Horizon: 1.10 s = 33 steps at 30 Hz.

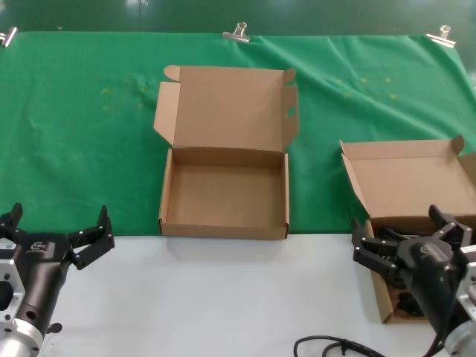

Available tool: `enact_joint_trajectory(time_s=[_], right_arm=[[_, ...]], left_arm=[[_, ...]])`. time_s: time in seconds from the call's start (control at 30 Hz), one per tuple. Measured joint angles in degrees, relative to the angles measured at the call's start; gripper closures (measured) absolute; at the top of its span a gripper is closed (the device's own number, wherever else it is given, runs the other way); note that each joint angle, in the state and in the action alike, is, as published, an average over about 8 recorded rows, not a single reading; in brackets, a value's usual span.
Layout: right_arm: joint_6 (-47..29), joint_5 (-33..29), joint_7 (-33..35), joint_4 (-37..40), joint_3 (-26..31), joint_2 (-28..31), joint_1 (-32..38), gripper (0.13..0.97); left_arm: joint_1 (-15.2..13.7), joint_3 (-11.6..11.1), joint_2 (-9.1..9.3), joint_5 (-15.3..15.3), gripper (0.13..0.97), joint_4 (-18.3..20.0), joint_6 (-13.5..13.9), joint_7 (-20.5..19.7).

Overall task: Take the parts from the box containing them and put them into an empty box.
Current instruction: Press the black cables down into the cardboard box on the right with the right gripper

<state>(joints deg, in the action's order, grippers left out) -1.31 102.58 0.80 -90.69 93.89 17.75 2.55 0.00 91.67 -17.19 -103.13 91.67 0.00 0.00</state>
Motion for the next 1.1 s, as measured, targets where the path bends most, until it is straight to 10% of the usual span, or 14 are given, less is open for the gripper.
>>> enact_joint_trajectory(time_s=[1.1], right_arm=[[0.4,0.0,0.0,0.3,-0.2,0.8,0.3,0.129]], left_arm=[[0.0,0.0,0.00,0.0,0.132,0.0,0.0,0.0]])
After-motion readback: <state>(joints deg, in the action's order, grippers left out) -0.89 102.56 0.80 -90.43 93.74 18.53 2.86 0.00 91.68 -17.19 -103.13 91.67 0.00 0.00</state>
